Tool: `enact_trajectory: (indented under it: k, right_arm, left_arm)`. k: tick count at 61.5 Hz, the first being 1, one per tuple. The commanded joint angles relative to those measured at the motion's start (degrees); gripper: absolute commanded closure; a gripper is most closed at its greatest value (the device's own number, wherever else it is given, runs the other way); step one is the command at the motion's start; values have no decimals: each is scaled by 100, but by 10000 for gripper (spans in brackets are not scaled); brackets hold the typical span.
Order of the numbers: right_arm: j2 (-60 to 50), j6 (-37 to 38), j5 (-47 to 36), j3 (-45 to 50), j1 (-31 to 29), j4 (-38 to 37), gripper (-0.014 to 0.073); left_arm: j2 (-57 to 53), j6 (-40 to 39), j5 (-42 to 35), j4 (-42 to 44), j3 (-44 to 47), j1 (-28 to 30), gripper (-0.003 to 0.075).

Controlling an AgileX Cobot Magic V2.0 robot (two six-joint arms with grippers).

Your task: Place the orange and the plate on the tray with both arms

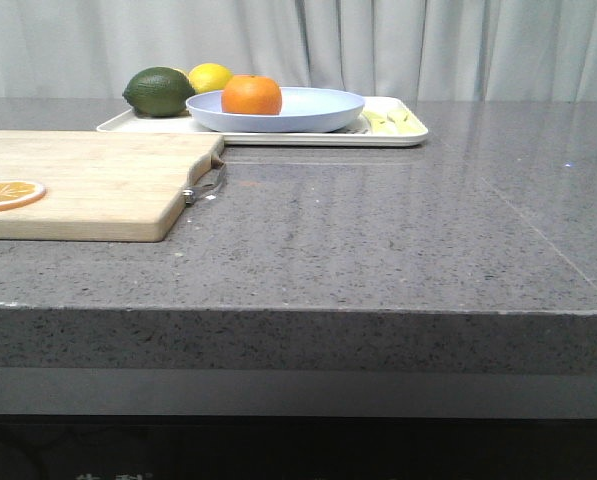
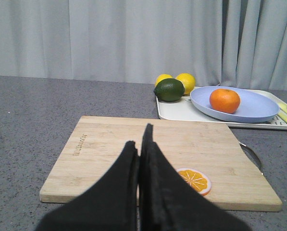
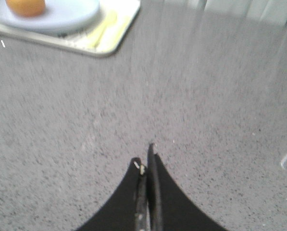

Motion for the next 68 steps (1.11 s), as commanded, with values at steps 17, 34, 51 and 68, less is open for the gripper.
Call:
enact_trajectory:
  k: [17, 34, 51, 68]
  right_arm:
    - [-1515, -64, -1740, 861, 1, 215, 655]
    - [-1515, -64, -1714, 861, 1, 215, 655]
    - [-1515, -64, -1714, 861, 1, 215, 655]
    - [-1515, -64, -1714, 861, 1, 215, 655]
  left_arm:
    - [80, -40, -518, -38, -141, 4, 738]
    - [80, -40, -518, -38, -141, 4, 738]
    - [80, -40, -518, -38, -141, 4, 738]
    - [80, -40, -518, -38, -141, 4, 738]
